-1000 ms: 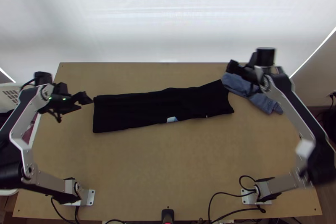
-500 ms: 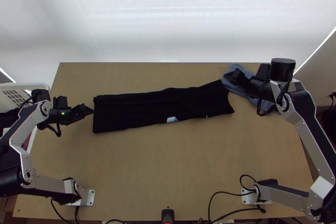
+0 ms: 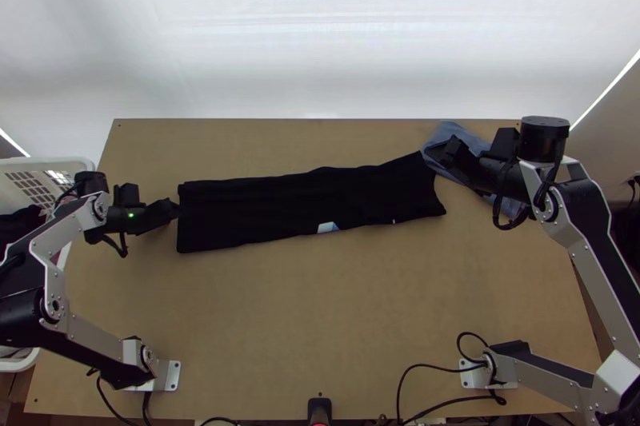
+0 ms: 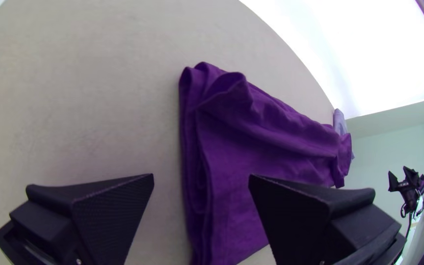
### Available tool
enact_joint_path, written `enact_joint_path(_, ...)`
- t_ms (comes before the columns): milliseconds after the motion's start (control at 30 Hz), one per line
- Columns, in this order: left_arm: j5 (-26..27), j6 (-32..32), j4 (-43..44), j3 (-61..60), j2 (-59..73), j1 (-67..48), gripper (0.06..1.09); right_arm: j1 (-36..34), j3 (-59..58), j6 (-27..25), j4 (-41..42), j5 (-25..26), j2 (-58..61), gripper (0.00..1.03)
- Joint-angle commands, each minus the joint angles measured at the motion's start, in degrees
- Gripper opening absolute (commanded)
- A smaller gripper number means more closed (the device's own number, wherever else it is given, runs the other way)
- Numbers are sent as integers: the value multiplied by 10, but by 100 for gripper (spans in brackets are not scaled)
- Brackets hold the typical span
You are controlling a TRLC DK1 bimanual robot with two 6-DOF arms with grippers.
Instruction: Fold the t-shirt
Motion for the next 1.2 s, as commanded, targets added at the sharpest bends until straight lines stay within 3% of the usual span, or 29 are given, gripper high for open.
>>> enact_joint_path(0,-1,-29,3,-12,28,-36,100,4,4,13,-5,-5,-14,99)
enact_joint_path(233,-10,-90,35,-16,23,-131,100,5,9,19,-6,-5,-17,99)
enact_joint_path(300,-26,-102,50,-22,18,-146,96,5,6,20,-9,-5,-20,99)
enact_joint_path(400,-35,-118,65,-29,15,-152,76,5,-2,20,-9,-5,-28,99)
enact_joint_path(467,-38,-118,66,-34,10,-146,50,4,-8,20,-9,-5,-34,99)
enact_joint_path(533,-38,-117,65,-36,9,-127,15,3,-12,20,-9,-5,-38,99)
enact_joint_path(567,-39,-116,61,-34,8,-110,10,3,-15,20,-9,-5,-40,99)
enact_joint_path(1000,-33,80,-132,72,-14,155,10,3,-42,18,2,-5,-50,99)
enact_joint_path(1167,-24,87,-213,100,-96,154,10,3,-45,18,4,-5,-50,99)
